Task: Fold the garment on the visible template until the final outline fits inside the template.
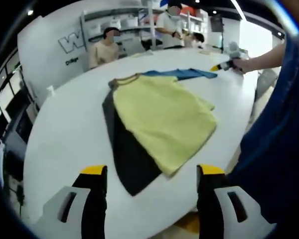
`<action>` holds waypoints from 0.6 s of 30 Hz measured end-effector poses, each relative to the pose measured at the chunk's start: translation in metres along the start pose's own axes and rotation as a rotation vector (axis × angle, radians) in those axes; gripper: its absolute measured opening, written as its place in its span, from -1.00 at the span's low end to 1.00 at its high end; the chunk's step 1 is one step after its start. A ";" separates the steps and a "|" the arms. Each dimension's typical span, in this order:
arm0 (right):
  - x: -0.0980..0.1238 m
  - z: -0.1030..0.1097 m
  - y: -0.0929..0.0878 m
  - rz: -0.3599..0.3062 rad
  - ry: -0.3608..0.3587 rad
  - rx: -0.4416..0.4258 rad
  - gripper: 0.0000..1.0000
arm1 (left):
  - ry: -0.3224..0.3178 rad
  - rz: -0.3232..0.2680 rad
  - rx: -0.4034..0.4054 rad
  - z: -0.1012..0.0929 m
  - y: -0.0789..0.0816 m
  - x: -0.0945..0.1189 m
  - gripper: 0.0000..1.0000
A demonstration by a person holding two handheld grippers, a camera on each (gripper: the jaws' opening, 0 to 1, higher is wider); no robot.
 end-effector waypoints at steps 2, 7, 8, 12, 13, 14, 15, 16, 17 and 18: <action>-0.005 0.006 -0.001 0.019 -0.022 0.070 -0.59 | 0.005 0.003 0.006 -0.002 -0.002 0.002 0.38; -0.008 0.008 -0.004 0.038 -0.040 0.102 -0.59 | 0.016 0.012 0.021 -0.004 -0.006 0.005 0.38; -0.010 0.011 -0.004 0.048 -0.042 0.125 -0.59 | 0.018 0.013 0.024 -0.005 -0.007 0.006 0.38; -0.012 0.012 -0.008 0.072 -0.069 0.177 -0.62 | 0.023 0.017 0.029 -0.005 -0.008 0.007 0.38; -0.013 0.012 -0.009 0.073 -0.067 0.187 -0.63 | 0.024 0.018 0.030 -0.005 -0.009 0.007 0.38; -0.014 0.015 -0.010 0.082 -0.061 0.188 -0.64 | 0.025 0.019 0.031 -0.005 -0.009 0.007 0.38; -0.015 0.015 -0.011 0.085 -0.058 0.191 -0.65 | 0.026 0.021 0.030 -0.005 -0.009 0.007 0.38; -0.017 0.014 -0.012 0.094 -0.067 0.201 -0.67 | 0.027 0.021 0.031 -0.005 -0.009 0.007 0.38; -0.017 0.014 -0.012 0.102 -0.082 0.223 -0.69 | 0.027 0.021 0.031 -0.005 -0.009 0.008 0.38; -0.017 0.015 -0.011 0.096 -0.078 0.224 -0.71 | 0.028 0.021 0.031 -0.005 -0.008 0.008 0.38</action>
Point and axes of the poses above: the point that each gripper's makers call its tool centre point, and the gripper's own axes: x roughly backward along the fingers, z roughly to its left, y roughly out of its top, the point moved 8 cm from there along x, roughly backward along the fingers, and after that the axes turned 11 degrees about z, right-handed, at the moved point
